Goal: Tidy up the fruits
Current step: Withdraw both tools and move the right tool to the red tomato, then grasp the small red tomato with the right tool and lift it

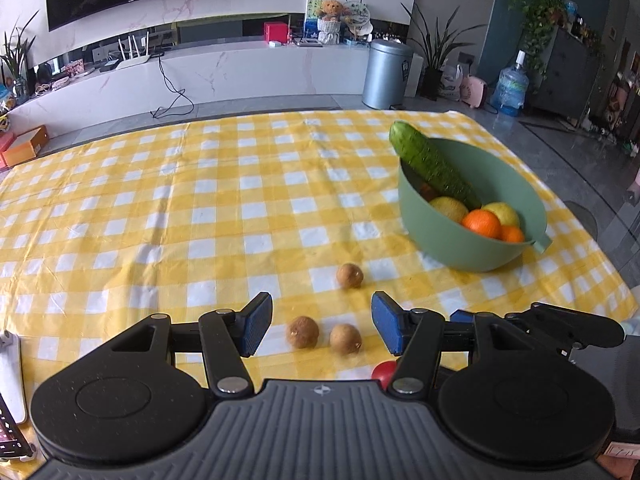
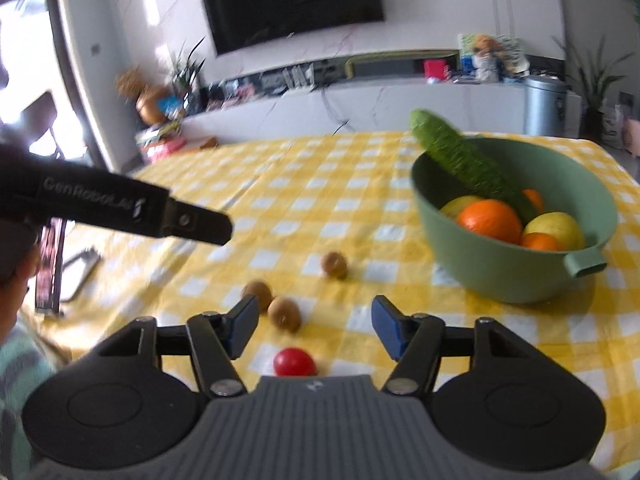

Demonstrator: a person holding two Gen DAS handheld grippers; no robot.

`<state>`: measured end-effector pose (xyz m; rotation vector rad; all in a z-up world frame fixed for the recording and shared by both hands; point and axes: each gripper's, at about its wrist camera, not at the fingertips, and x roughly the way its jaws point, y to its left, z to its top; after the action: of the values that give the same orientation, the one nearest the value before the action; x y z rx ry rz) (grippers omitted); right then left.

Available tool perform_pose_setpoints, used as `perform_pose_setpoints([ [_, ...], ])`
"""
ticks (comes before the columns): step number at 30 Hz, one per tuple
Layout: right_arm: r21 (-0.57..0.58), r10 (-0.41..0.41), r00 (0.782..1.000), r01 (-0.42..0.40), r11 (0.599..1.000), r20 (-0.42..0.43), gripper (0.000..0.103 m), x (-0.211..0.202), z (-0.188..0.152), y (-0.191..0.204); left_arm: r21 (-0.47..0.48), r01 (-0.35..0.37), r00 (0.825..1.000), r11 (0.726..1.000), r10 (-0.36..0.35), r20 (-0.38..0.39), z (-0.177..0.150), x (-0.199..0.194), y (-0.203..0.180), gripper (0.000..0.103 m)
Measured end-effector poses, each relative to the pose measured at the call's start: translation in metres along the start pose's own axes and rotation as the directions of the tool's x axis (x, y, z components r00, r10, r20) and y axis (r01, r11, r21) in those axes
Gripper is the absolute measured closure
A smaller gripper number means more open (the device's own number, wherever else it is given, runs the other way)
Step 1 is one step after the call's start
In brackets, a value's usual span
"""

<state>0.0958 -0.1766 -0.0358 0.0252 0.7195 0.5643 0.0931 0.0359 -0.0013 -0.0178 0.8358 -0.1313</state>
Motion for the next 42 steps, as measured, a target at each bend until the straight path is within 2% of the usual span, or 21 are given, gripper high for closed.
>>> perform_pose_setpoints([
  [3,-0.045,0.001,0.999,-0.003,0.999,-0.050,0.054,0.008,-0.003,0.006,-0.009,0.013,1.000,1.000,-0.013,-0.005,-0.004,0.004,0.005,0.036],
  [8,-0.097,-0.009,0.995,-0.001,0.995,-0.104,0.057,0.017,-0.006,0.014,-0.063,0.067,0.998,0.996,-0.068,-0.013,-0.009,0.014,0.016,0.036],
  [13,-0.120,-0.027,0.988,0.008,0.993,-0.155,0.061,0.027,-0.009,0.017,-0.053,0.064,0.998,0.997,-0.065,-0.021,-0.013,0.020,0.018,0.037],
  [16,-0.124,-0.035,0.982,0.012,0.992,-0.186,0.071,0.031,-0.009,0.016,-0.059,0.076,0.997,0.995,-0.077,-0.027,-0.014,0.022,0.020,0.037],
  [17,-0.125,-0.037,0.980,0.013,0.992,-0.194,0.071,0.033,-0.010,0.017,-0.060,0.077,0.997,0.995,-0.078,-0.028,-0.014,0.023,0.020,0.037],
  [24,-0.148,-0.024,0.976,-0.009,0.989,-0.217,0.074,0.035,-0.012,0.020,-0.057,0.094,0.994,0.994,-0.096,-0.049,-0.019,0.029,0.019,0.037],
  [27,-0.156,-0.019,0.975,-0.016,0.988,-0.221,0.078,0.035,-0.013,0.021,-0.050,0.097,0.994,0.994,-0.100,-0.053,-0.020,0.031,0.018,0.038],
  [35,-0.140,-0.010,0.973,-0.023,0.990,-0.232,0.079,0.036,-0.011,0.020,-0.032,0.105,0.992,0.994,-0.107,-0.062,-0.023,0.034,0.014,0.040],
  [42,-0.039,-0.053,0.979,0.047,0.998,-0.196,0.079,0.030,-0.004,0.001,-0.033,0.112,0.991,0.993,-0.114,-0.064,-0.026,0.039,0.014,0.044],
])
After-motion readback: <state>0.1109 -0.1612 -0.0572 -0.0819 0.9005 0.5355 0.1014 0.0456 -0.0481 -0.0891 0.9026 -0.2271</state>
